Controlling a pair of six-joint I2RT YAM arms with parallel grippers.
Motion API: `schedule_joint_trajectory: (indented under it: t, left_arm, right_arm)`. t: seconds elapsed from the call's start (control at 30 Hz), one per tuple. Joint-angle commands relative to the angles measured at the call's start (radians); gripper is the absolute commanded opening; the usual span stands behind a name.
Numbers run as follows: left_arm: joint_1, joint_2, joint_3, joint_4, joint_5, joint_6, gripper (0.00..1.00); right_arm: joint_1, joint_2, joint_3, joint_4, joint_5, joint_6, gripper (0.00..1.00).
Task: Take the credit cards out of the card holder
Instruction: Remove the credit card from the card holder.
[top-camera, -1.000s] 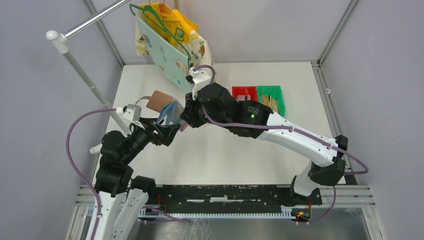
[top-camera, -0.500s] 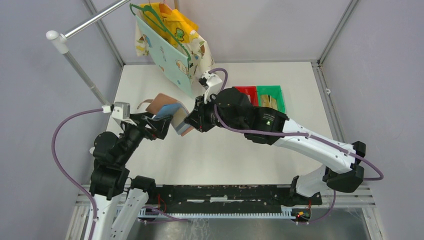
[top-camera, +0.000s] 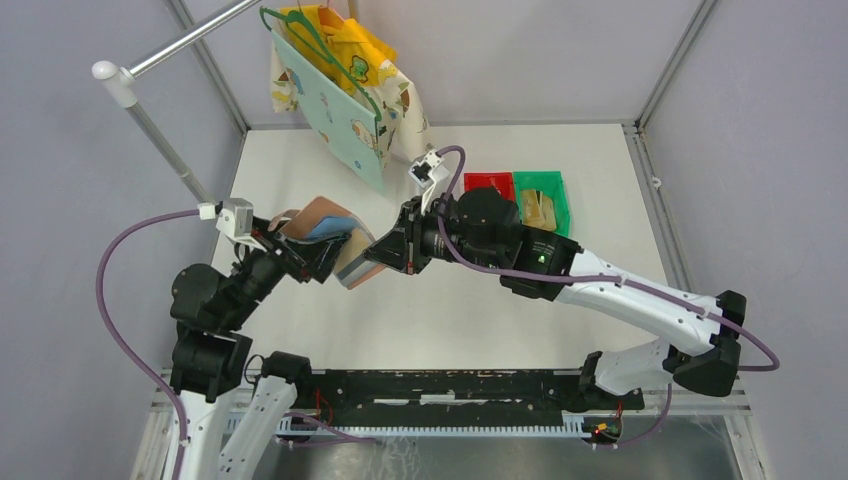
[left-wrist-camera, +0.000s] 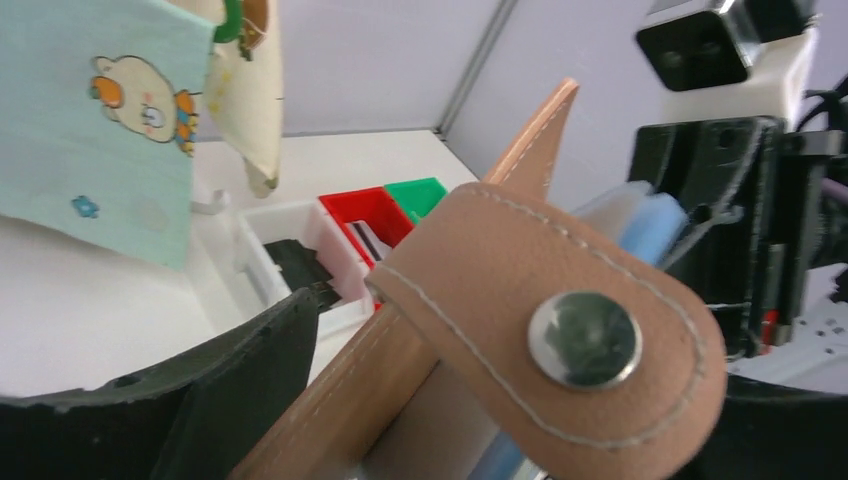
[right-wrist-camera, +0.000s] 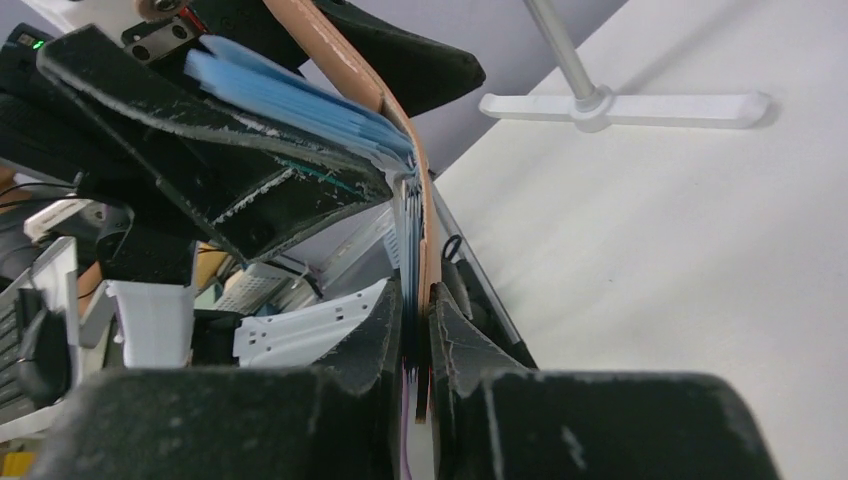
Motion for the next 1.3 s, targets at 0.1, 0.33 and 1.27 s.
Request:
schedule_joint_trajectory:
  t: [0.1,0.33,1.27]
  left_arm:
    - [-0.001,0.019,0.050,0.096,0.194,-0.071,0.53]
    - [-0.001,0.033,0.083,0.119,0.202,-0.101,0.33]
    - [0.000,0.180,0.196,0.091,0.269,-0.224,0.02]
  right_arm:
    - [-0.047,-0.113,-0.145,0.371,-0.125,0.129,0.00]
    - [-0.123,-0.162,-0.335,0.628,-0.219,0.288,0.00]
    - [-0.148,-0.180,-0.508,0.842,-0.401,0.287,0.53]
